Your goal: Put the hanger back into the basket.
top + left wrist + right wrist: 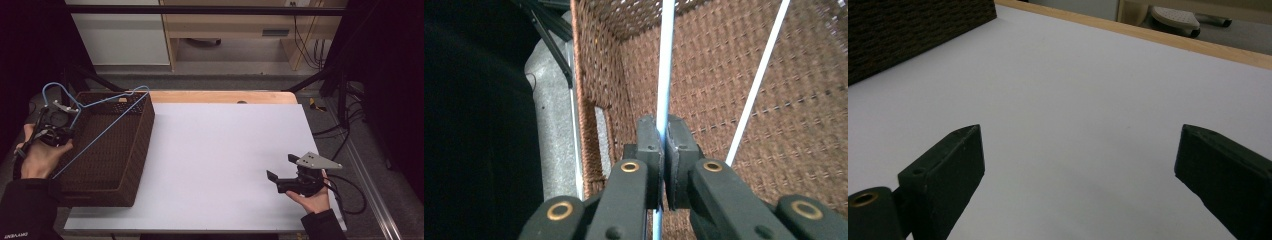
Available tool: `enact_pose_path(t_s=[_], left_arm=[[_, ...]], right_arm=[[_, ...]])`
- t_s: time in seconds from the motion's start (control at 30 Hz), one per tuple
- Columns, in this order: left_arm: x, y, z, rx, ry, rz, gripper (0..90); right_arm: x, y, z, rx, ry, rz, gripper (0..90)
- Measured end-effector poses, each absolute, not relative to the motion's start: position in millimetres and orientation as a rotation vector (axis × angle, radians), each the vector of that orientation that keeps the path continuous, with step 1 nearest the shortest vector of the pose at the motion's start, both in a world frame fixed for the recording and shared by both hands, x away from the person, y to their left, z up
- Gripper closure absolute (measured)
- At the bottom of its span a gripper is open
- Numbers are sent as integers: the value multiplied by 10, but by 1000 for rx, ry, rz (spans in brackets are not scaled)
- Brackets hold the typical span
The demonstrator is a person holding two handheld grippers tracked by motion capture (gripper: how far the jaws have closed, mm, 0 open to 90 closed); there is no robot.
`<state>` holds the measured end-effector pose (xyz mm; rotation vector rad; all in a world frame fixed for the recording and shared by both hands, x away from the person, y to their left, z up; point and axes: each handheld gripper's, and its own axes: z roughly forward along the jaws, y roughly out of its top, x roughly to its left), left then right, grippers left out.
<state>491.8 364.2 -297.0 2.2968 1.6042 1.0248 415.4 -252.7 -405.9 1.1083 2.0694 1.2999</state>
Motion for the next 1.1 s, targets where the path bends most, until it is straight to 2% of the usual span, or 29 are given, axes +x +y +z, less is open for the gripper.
enact_pose_path(t_s=[0.47,0.87,1.1], left_arm=[[4960,3789,-3384,2338,1658,992,870],[5040,3716,-3759,2371,1682,898,869],[5043,3734,-3900,2359,1698,802,862]], right_arm=[[4153,-2530,-4056,1110,2067,1301,64],[4153,-2529,-4057,1108,2065,1300,62],[4151,-2535,-4053,1105,2062,1303,62]])
